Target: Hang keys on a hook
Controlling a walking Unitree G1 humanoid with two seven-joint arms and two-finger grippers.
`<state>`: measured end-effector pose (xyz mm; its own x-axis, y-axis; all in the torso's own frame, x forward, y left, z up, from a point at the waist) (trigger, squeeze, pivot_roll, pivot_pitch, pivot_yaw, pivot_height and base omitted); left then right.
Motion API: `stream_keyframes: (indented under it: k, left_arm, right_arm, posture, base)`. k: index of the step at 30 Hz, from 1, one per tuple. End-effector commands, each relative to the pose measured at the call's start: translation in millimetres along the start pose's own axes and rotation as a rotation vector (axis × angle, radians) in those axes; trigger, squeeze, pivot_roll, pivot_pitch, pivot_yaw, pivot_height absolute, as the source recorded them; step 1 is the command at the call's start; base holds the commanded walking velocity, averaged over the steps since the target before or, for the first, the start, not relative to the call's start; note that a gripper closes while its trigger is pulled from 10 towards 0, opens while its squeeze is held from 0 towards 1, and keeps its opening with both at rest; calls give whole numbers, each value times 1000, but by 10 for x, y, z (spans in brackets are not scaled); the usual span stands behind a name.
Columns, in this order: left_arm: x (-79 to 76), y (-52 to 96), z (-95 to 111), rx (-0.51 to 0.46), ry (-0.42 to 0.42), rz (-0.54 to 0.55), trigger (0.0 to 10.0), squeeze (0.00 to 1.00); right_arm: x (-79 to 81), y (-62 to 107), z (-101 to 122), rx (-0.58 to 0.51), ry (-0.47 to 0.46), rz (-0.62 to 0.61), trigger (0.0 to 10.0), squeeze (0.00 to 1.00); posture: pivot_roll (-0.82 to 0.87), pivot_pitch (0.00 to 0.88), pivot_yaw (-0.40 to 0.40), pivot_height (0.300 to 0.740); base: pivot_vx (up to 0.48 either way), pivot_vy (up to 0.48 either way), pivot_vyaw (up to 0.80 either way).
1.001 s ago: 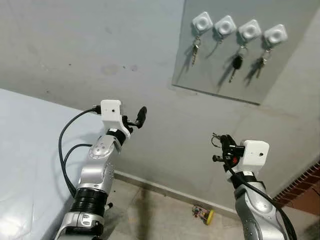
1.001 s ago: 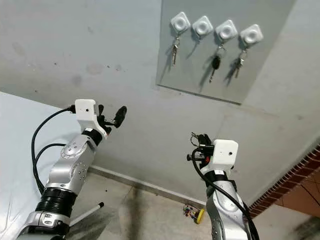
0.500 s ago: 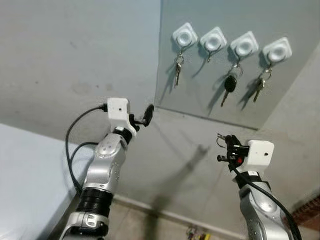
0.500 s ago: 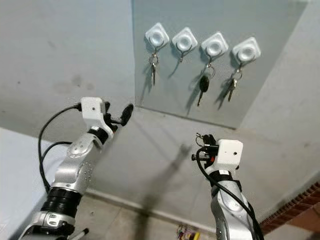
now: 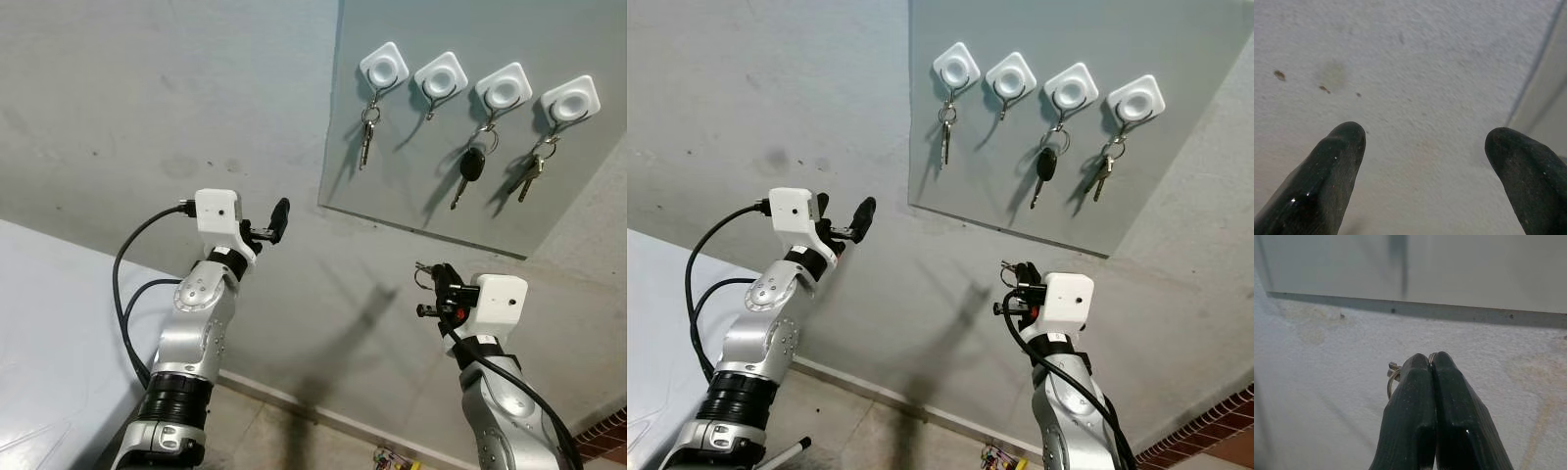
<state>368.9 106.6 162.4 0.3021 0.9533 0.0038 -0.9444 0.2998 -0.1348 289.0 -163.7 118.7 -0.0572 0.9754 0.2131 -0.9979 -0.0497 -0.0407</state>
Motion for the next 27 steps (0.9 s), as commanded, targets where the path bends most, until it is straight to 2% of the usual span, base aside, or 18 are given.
stream_keyframes:
  k: [1, 4, 6, 8, 11, 12, 14, 18, 24, 27]
  left_arm:
    - [-81, 17, 48, -22, -29, -46, 10000, 0]
    - [-238, 103, 23, -32, -65, -125, 10000, 0]
    - [-273, 127, 19, -36, -68, -142, 10000, 0]
    - [-371, 183, 19, -45, -94, -193, 10000, 0]
    - [-527, 271, 47, -67, -104, -266, 10000, 0]
    - [-527, 271, 47, -67, -104, -266, 10000, 0]
    - [-653, 326, 118, -96, -103, -333, 10000, 0]
    - [-703, 349, 173, -115, -109, -364, 10000, 0]
    - [-782, 422, 279, -147, -134, -459, 10000, 0]
    - [-778, 413, 312, -155, -137, -469, 10000, 0]
  right_arm:
    - [4, 8, 32, -5, 7, 18, 10000, 0]
    - [4, 29, 33, 3, 25, 46, 10000, 0]
    - [4, 35, 35, 3, 29, 53, 10000, 0]
    - [24, 56, 40, 4, 40, 78, 10000, 0]
    - [140, 113, 74, 0, 27, 174, 10000, 0]
    - [140, 113, 74, 0, 27, 174, 10000, 0]
    - [285, 161, 180, -31, 30, 274, 10000, 0]
    - [367, 183, 271, -61, 19, 326, 10000, 0]
    - [546, 236, 593, -159, 8, 442, 10000, 0]
    - [593, 222, 705, -194, 0, 461, 10000, 0]
  posture:
    - [-74, 27, -41, 711]
    - [-74, 31, -40, 711]
    - [-73, 35, -41, 711]
    - [-73, 35, -41, 711]
    - [-73, 35, -41, 711]
    - [-73, 35, -41, 711]
    - [-73, 40, -38, 711]
    - [-74, 40, -35, 711]
    - [-72, 37, -34, 711]
    - [-73, 37, -31, 711]
  base:
    - [0, 0, 0]
    - [0, 0, 0]
    - [0, 0, 0]
    - [0, 0, 0]
    - [0, 0, 0]
    - [0, 0, 0]
    - [0, 0, 0]
    - [0, 0, 0]
    - [0, 0, 0]
    - [0, 0, 0]
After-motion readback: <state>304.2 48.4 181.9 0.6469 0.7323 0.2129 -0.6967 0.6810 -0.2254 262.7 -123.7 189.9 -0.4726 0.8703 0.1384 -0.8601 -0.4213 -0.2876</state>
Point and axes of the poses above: a point about 5 cm out from each wrist's last joint towards the gripper, its own y axis pointing back from the gripper into the wrist, its own z axis along the axis of the wrist's last joint, x = y × z, the point moved 3 cm from there along -y, pointing out of the wrist towards the gripper, and after that the axes turned 7 degrees about -y, right-handed, at the moved point
